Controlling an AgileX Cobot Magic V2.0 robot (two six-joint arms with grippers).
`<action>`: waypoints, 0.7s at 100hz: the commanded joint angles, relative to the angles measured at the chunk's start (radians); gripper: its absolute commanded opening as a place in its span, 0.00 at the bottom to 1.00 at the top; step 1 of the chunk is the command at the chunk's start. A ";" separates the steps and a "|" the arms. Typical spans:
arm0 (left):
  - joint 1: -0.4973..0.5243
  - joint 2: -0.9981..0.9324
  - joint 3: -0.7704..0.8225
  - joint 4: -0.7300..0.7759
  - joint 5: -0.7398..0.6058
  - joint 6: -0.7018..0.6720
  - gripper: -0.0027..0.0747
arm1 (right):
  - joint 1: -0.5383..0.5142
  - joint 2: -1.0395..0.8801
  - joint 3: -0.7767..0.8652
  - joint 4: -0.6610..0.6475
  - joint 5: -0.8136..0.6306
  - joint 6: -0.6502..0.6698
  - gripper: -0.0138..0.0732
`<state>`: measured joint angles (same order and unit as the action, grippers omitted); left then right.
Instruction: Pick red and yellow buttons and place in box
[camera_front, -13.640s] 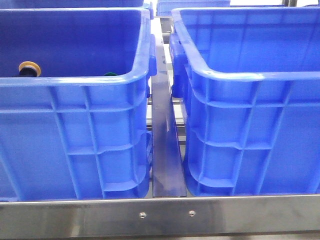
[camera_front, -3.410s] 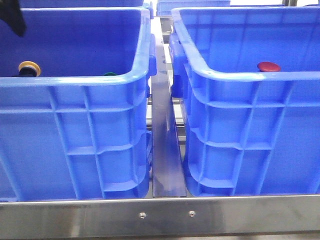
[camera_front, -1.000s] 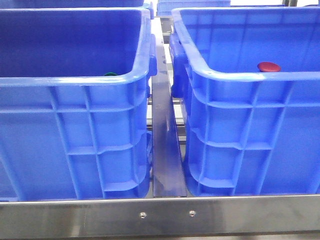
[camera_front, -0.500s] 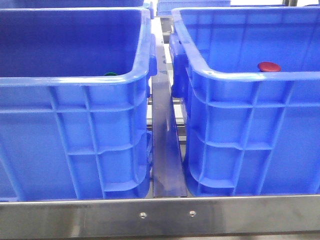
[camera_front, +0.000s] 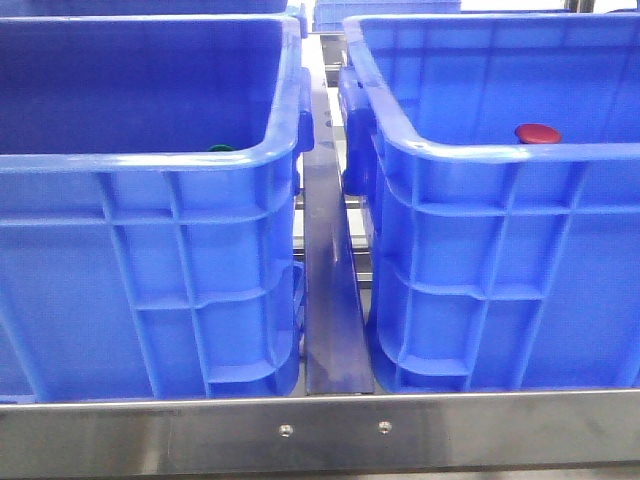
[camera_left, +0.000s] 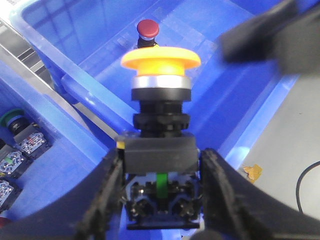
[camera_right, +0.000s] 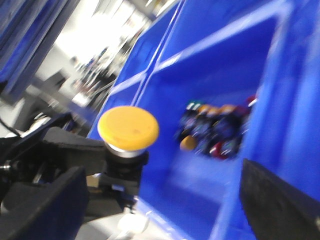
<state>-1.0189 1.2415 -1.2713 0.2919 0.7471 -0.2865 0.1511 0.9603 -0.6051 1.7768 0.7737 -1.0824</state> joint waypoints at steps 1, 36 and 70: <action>-0.008 -0.028 -0.028 0.012 -0.079 0.000 0.01 | -0.001 0.078 -0.084 0.122 0.138 -0.013 0.89; -0.008 -0.028 -0.028 0.012 -0.079 0.000 0.01 | 0.034 0.225 -0.243 0.122 0.227 -0.013 0.89; -0.008 -0.028 -0.028 0.012 -0.079 0.000 0.01 | 0.094 0.274 -0.279 0.121 0.248 -0.013 0.55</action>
<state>-1.0189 1.2415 -1.2713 0.2919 0.7417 -0.2849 0.2444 1.2558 -0.8479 1.7750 0.9694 -1.0824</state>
